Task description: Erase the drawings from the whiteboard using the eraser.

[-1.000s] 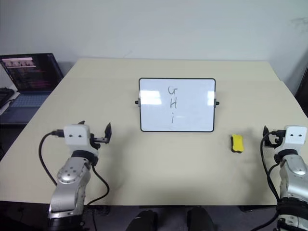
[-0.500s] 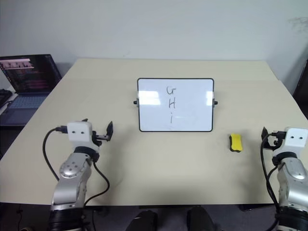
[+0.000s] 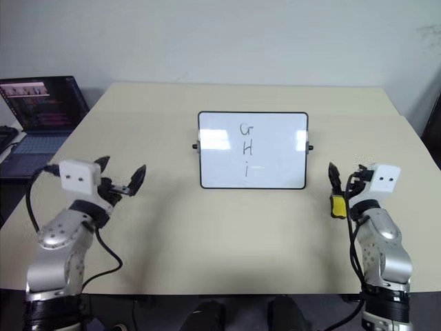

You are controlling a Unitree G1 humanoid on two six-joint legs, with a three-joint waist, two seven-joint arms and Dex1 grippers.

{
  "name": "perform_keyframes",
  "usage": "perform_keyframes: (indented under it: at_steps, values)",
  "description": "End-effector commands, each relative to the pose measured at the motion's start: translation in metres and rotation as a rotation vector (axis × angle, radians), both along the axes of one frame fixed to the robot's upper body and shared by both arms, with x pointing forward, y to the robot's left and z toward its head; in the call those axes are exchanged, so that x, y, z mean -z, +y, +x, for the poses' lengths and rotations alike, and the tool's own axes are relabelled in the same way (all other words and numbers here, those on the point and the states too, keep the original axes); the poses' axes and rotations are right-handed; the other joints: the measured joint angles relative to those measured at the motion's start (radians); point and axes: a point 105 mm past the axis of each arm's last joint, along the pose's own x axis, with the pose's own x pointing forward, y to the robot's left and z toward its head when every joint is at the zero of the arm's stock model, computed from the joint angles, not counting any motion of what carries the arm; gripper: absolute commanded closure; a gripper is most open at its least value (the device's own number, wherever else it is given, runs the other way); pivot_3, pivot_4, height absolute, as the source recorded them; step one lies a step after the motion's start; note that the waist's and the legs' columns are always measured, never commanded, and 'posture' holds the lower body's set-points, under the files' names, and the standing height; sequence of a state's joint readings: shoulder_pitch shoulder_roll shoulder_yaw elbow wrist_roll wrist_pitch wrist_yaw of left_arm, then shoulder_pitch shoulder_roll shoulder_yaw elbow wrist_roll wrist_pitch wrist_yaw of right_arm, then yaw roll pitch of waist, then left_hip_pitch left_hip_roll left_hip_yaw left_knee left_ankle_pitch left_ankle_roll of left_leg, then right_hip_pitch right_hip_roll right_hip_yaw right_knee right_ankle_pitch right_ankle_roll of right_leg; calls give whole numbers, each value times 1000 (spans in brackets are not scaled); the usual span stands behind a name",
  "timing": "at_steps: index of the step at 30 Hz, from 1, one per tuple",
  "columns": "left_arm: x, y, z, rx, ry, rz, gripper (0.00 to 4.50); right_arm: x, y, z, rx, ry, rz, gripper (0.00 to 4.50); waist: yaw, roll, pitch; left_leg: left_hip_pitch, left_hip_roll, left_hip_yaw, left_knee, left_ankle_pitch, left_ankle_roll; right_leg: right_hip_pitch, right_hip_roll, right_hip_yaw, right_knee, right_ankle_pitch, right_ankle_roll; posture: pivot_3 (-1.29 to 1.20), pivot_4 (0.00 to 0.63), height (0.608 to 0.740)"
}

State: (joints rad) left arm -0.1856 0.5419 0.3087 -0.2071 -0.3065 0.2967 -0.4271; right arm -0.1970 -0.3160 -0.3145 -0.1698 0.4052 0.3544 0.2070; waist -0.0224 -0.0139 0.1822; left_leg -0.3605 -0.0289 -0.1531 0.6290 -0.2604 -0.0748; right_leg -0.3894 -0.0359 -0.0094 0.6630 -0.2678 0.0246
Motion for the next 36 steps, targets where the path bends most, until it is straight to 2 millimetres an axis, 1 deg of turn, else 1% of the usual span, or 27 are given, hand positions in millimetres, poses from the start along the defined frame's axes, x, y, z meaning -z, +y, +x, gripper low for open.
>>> perform_keyframes:
  at_steps: [1,3,4,6,7,9,12,15,17,19,20,24,30,34,36]
  values:
    - [-9,-15,7,106,-7,24,0,-25,1,-4,4,-103,-7,45,-4,0,0,0,0,0,0,0,0,0,0,0,0,0,0,0,150,740]
    - [-12,-33,16,208,5,31,0,-30,1,-9,27,-111,11,45,-4,0,0,1,0,1,0,0,0,0,1,0,0,0,0,0,150,740]
    - [-13,-45,18,276,11,57,0,-24,2,-11,44,-56,22,45,-4,0,0,0,-1,1,0,0,0,0,1,0,0,0,0,0,150,740]
    - [-11,-67,19,391,25,147,0,-16,15,-16,3,25,14,45,-4,0,0,0,0,1,0,0,0,0,1,0,0,0,0,0,150,740]
    - [-9,-73,18,428,33,175,0,-14,20,-18,-14,47,8,45,-4,0,0,-1,0,1,0,0,0,0,1,0,0,1,-1,0,150,740]
    - [-7,-85,17,502,58,153,0,-14,25,-20,-19,81,-15,45,-9,0,0,-1,0,2,0,0,0,-1,1,1,0,1,-2,0,150,740]
    - [-8,-105,14,616,73,149,0,-19,30,-27,-18,100,11,45,-11,1,0,-1,1,3,0,0,0,-3,1,2,0,1,-2,0,150,740]
    - [-14,-129,4,794,100,143,0,-26,39,-36,-51,95,19,45,-9,1,0,-2,1,2,0,0,1,-4,2,1,1,0,0,0,150,740]
    - [-17,-140,0,870,103,164,0,-25,43,-42,-66,111,26,45,-9,0,0,-3,1,2,0,0,1,-4,2,1,0,-1,1,0,150,740]
    - [-19,-151,0,930,95,203,0,-14,46,-50,-69,168,26,45,-8,0,0,-3,0,3,0,0,1,-4,2,1,0,-1,2,0,150,740]
    - [-20,-154,1,948,90,216,0,-10,47,-53,-68,191,23,45,-7,0,0,-3,0,2,0,0,1,-4,2,1,0,-1,2,0,150,740]
    - [-26,-161,9,963,66,209,0,3,35,-55,22,253,-1,45,-8,0,1,-3,0,3,0,-1,1,-4,2,2,0,-1,2,0,150,740]
    - [-17,-168,10,989,66,242,0,7,17,-40,98,285,-37,45,-12,0,1,-2,-1,5,0,-1,1,-5,6,3,1,-1,2,0,150,740]
    - [-14,-170,7,997,68,247,0,10,15,-35,83,300,-42,45,-9,0,1,-3,0,4,0,-1,1,-5,6,3,0,-1,2,0,150,740]
    - [-11,-169,7,996,71,252,0,15,15,-32,70,321,-49,45,-10,0,1,-3,0,4,0,-1,1,-5,6,3,0,-1,2,0,150,740]
